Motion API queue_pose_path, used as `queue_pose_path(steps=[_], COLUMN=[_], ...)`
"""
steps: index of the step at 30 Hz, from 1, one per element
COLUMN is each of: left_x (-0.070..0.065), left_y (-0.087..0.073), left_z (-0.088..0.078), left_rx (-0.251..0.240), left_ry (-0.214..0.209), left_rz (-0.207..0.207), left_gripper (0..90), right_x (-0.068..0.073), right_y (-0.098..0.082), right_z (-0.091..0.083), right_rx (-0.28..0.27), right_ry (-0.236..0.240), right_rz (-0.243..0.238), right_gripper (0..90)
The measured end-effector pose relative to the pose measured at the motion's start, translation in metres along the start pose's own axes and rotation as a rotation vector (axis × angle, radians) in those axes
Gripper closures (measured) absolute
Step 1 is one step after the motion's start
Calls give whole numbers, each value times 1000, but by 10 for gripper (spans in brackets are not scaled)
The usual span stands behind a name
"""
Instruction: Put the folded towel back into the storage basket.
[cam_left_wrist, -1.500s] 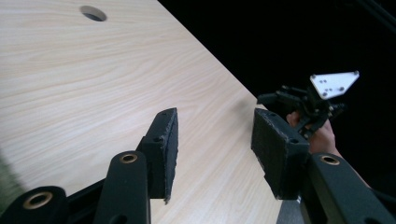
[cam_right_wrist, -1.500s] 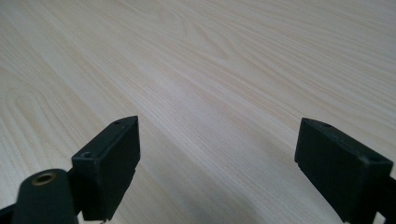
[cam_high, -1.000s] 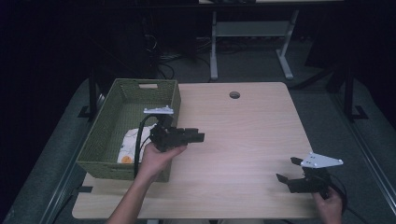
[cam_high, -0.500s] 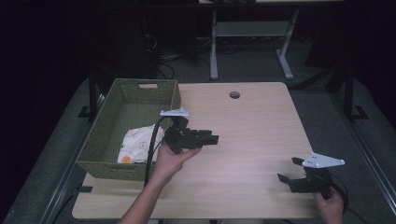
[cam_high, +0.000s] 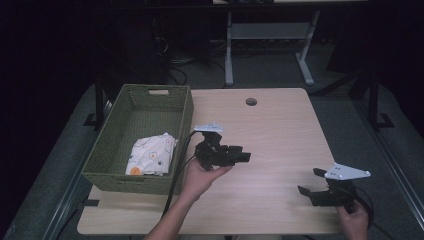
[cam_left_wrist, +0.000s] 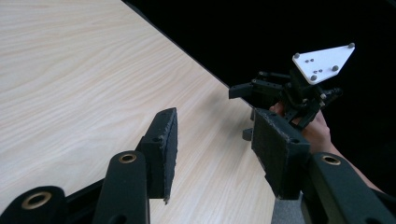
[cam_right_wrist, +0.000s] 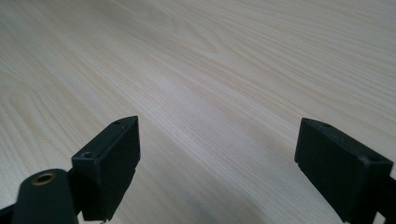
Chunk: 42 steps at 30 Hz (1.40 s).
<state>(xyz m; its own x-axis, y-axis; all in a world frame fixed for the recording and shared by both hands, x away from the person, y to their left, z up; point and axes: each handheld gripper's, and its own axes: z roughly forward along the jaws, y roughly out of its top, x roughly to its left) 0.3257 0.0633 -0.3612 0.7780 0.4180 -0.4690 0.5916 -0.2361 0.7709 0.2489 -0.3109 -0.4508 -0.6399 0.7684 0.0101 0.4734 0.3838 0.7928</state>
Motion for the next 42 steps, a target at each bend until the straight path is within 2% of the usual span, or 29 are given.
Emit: queue_pose_path(steps=[2, 13, 20, 26, 32, 38, 42], left_x=[-1, -3, -6, -8, -13, -13, -14], left_y=[-1, -15, -26, -35, -45, -53, -57], left_z=[4, 28, 42, 51, 55, 58, 55], left_rx=[3, 30, 49, 57, 68, 83, 120], left_ry=[15, 28, 49, 51, 97, 105, 112], left_rz=[9, 23, 52, 58, 98, 108, 138], left_gripper=[513, 478, 464, 432, 406, 376, 353], right_x=[0, 0, -1, -1, -2, -2, -2], right_y=[0, -1, -2, -2, -4, -4, -4], right_z=[0, 1, 2, 2, 2, 3, 3], right_rx=[0, 7, 12, 17, 18, 27, 27], right_ry=[0, 1, 2, 4, 1, 2, -1], right_rz=[0, 1, -1, 1, 6, 4, 3], right_gripper=[138, 138, 138, 138, 138, 138, 138])
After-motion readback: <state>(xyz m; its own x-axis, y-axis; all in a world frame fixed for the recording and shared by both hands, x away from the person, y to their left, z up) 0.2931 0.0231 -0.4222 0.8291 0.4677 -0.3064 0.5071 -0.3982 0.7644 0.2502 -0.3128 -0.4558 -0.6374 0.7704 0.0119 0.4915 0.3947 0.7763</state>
